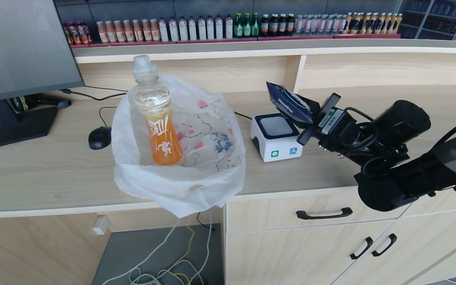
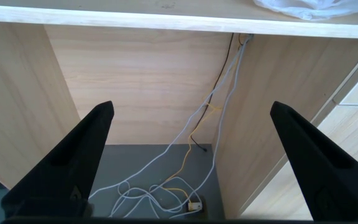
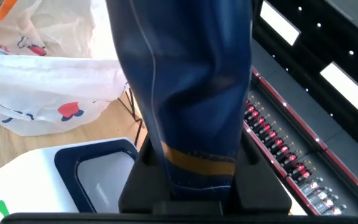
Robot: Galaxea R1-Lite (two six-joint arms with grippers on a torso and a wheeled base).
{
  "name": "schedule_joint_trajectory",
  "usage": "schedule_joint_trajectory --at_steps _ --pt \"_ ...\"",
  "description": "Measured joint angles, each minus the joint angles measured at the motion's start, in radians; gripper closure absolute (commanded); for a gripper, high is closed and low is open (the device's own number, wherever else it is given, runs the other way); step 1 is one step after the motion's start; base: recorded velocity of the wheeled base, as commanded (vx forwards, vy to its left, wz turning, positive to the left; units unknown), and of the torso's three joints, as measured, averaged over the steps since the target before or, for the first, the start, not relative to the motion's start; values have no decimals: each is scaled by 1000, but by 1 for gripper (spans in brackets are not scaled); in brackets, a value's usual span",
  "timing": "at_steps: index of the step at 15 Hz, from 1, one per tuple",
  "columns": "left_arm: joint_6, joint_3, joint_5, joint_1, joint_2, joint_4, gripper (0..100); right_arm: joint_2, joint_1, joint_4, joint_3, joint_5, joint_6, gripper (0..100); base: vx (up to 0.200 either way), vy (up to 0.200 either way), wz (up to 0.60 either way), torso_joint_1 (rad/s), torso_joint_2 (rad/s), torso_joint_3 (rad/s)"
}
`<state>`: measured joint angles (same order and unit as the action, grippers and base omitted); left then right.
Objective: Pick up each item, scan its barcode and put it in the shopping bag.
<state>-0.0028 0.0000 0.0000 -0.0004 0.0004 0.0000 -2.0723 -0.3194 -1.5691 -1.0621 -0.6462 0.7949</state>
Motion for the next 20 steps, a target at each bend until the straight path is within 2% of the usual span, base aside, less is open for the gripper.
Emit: schedule_joint_trajectory --at_steps 7,13,20 --pt "0 0 0 0 0 0 0 126 -43 -1 21 124 -143 100 0 0 0 0 0 0" --pt "0 0 0 0 0 0 0 237 -50 -1 78 144 -287 100 0 0 0 0 0 0" --pt "0 0 0 0 0 0 0 324 -51 0 249 340 -397 100 0 0 0 0 0 0"
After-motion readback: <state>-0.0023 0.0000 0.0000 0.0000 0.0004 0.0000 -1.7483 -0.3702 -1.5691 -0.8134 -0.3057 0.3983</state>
